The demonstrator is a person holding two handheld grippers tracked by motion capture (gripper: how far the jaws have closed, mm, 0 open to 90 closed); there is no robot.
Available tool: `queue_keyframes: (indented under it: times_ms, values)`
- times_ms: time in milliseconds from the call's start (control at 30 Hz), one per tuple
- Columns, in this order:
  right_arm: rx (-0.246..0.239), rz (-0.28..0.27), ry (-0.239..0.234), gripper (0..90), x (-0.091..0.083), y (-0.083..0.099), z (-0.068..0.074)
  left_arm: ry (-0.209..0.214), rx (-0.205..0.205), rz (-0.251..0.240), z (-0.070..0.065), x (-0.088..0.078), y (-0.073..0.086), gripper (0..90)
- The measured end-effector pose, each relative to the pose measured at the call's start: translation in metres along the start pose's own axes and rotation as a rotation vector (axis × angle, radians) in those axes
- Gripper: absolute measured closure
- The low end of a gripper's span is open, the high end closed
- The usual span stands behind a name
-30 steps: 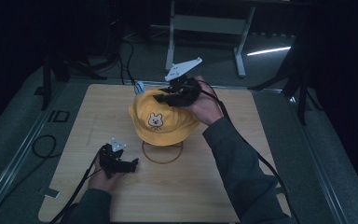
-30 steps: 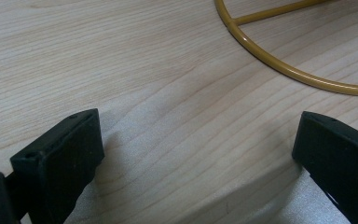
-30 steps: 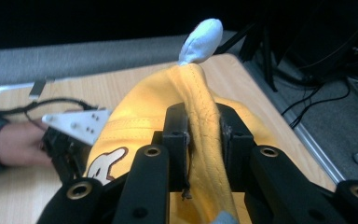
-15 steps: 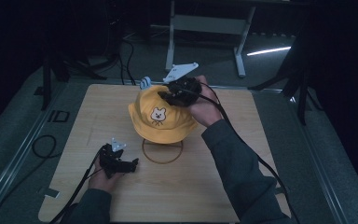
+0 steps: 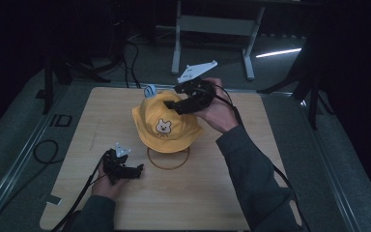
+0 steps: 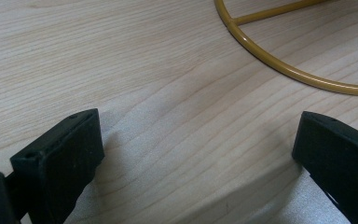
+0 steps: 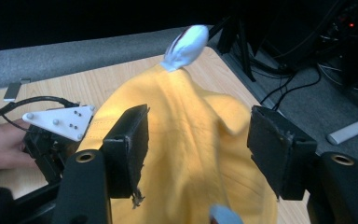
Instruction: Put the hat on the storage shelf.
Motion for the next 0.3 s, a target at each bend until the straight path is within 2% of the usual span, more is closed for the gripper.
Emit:
queue_keyframes:
  times_ms: [133,300]
  values:
    - [0.018,-0.037,0.005,36.2,-0.02,-0.005,-0.002,0.0,0.0,0.0,0.0,0.0,0.0,2.0]
    - [0.016,-0.033,0.011,36.7,-0.036,-0.004,-0.002,-0.002,0.0,-0.004,0.0,0.0,0.0,2.0]
Point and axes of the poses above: each handheld gripper's, and its own axes: x roughly forward along the jaws, y roughly out of its underside, z roughly to its left, the point moved 7 cm from there along x, roughly forward along the jaws, and after that the axes turned 9 degrees about y, right-handed, at the moved point
